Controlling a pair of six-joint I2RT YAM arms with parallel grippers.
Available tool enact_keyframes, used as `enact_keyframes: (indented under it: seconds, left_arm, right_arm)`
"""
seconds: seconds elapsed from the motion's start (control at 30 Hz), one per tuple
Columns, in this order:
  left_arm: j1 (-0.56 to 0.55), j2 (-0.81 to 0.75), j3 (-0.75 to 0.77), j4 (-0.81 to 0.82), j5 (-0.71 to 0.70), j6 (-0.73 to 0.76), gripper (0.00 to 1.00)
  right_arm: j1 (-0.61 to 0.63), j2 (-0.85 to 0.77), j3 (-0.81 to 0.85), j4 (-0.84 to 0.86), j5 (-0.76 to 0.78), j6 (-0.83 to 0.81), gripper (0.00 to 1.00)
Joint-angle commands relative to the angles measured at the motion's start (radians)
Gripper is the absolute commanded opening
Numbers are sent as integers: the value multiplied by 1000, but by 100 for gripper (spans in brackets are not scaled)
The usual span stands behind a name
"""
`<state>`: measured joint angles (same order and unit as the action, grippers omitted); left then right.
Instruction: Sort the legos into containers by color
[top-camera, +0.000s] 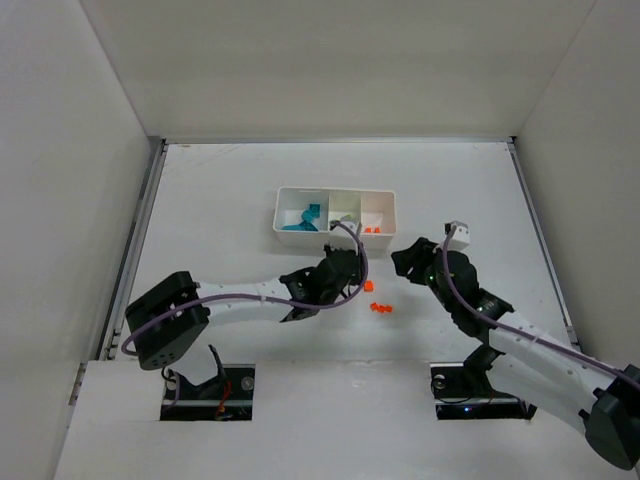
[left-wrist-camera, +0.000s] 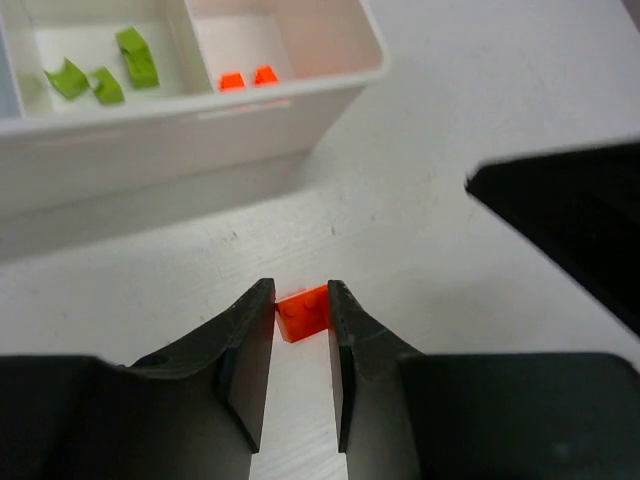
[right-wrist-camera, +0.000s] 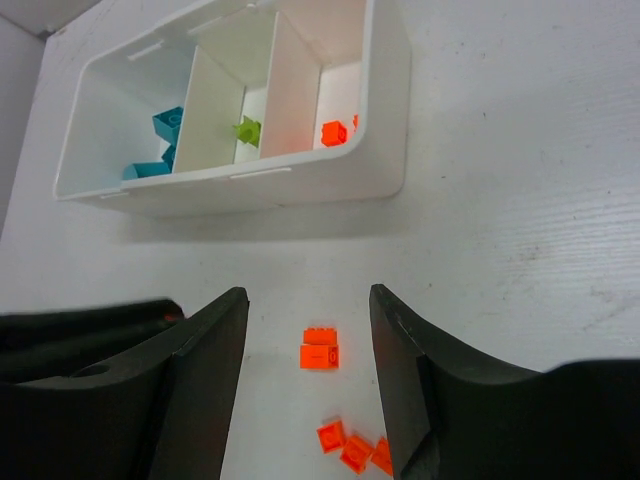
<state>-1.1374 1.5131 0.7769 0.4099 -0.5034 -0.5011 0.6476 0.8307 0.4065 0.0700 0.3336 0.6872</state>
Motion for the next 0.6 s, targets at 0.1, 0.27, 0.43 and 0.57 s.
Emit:
enact_keyframes:
  seconds: [0.1, 0.27, 0.43, 0.57]
  left_arm:
    - [119, 44, 165, 75, 83, 45, 22]
    - [193, 205, 333, 89, 129, 82, 22]
    - [233, 335, 443, 73, 137, 98, 31]
    - [242, 348, 447, 73, 134, 99, 44]
  right_arm:
    - [1, -54, -69, -13, 16, 74, 58]
    - [22, -67, -97, -15, 24, 104, 57]
    - [53, -35, -100, -16, 30, 115, 57]
    - [100, 42, -80, -6, 30, 110, 57]
